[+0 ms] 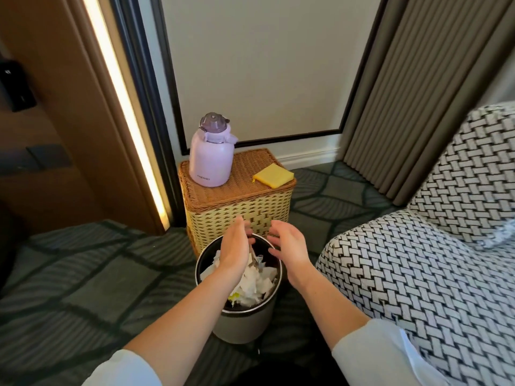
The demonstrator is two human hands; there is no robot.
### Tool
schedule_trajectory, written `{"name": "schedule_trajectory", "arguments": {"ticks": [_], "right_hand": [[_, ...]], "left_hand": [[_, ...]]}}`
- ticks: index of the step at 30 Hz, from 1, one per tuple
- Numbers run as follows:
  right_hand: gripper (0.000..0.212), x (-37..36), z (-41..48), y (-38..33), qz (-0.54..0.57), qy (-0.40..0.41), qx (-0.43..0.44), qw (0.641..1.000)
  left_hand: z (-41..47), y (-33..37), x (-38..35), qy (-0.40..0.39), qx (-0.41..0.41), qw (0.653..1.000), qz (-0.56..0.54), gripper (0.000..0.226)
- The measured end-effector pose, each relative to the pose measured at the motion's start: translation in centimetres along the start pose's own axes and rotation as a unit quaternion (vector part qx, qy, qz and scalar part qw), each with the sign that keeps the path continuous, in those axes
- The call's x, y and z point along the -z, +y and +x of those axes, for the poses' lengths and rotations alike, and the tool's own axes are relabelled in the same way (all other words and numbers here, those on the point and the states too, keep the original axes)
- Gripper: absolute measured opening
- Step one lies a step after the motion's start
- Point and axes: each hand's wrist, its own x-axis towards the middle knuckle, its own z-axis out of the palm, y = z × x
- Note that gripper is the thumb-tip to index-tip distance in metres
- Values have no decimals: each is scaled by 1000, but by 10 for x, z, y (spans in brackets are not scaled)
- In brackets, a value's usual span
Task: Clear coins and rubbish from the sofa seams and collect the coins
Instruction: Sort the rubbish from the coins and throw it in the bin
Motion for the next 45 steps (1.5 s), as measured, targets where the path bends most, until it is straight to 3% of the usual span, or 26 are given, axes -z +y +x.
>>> {"name": "schedule_trajectory", "arguments": {"ticks": [7,11,21,32,38,45], "right_hand": [[31,62,-18,-43,-90,88,163,979],[30,128,-36,-68,-85,166,204,961],[20,317,-108,-81,-54,340,202,917],[21,467,-192,-35,-43,481,153,862],[21,512,-210,-11,-31,502,139,853],[23,549,-215,1,-89,548,107,824]], "left_hand": [[-27,48,-69,-97,-69,993,-23,51],[-54,69,-128,-145,-101,984,-18,50],[-158,78,-298,-331,-133,934,-8,50],[-284,31,-432,-488,-134,862,25,47],[-313,8,-462,-526,-179,829,68,46],[-329,-7,-488,-510,-228,822,109,36]]}}
